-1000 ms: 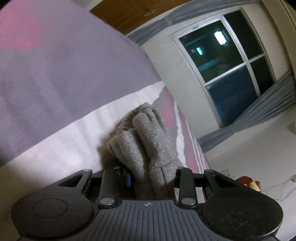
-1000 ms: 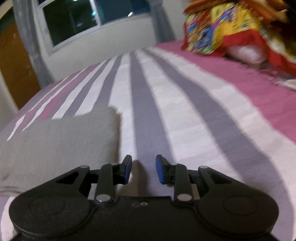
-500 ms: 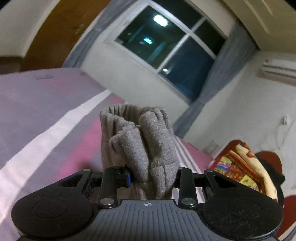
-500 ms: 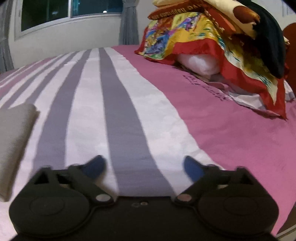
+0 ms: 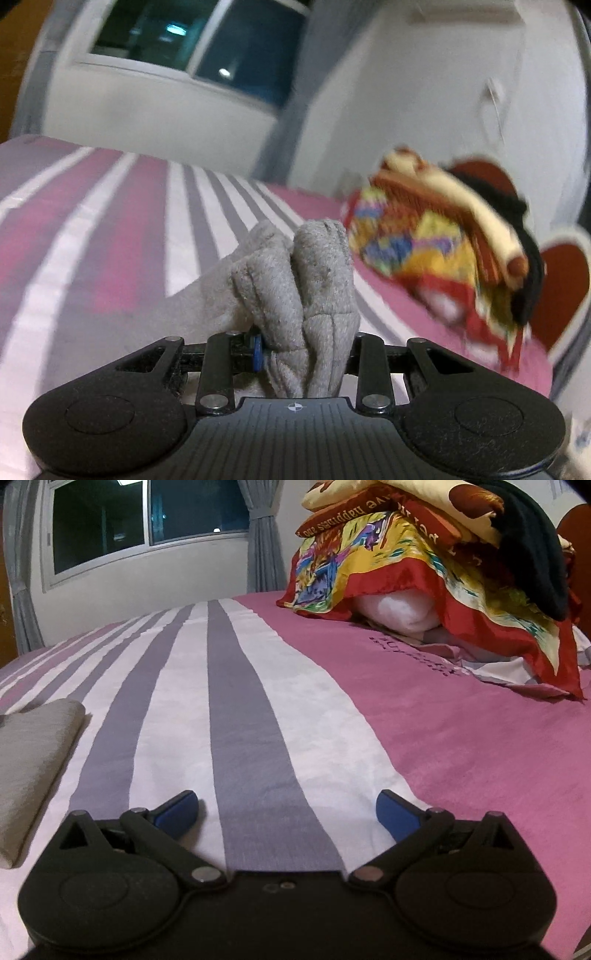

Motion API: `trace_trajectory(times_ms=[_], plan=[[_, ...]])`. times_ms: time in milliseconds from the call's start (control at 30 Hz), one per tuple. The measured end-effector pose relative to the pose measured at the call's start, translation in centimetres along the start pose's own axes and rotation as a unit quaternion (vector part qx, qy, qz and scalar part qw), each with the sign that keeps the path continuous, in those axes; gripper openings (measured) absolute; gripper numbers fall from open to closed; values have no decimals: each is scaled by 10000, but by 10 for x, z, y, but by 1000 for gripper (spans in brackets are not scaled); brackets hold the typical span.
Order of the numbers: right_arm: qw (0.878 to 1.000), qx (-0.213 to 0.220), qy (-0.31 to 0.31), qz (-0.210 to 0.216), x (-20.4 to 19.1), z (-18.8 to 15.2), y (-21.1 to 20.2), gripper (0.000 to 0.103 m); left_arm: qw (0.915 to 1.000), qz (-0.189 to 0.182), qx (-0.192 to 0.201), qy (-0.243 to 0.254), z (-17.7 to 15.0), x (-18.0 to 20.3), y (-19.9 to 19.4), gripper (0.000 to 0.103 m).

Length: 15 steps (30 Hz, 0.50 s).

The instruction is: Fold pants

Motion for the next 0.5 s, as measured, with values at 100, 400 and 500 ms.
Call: trace_trajectory(times_ms=[100, 400, 500], plan=[[10000, 31, 28, 43, 0, 0, -1, 103, 9992, 2, -224, 317, -15, 24, 23, 31], [9998, 101, 115, 141, 2, -1, -2, 103, 9927, -154, -680, 981, -47, 69, 73, 31], [9997, 115, 130, 154, 2, -1, -2, 103, 9896, -185, -776, 1198, -61, 78, 79, 31]])
Point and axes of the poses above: each gripper's, at about its wrist camera, not at the fingertips, and y roughly the way its jaws point, x to its right, z to its top, the point moved 5 cm from there along y, roughly the way its jaws point, and after that the axes turned 4 degrees about z, right-handed, at the moved point
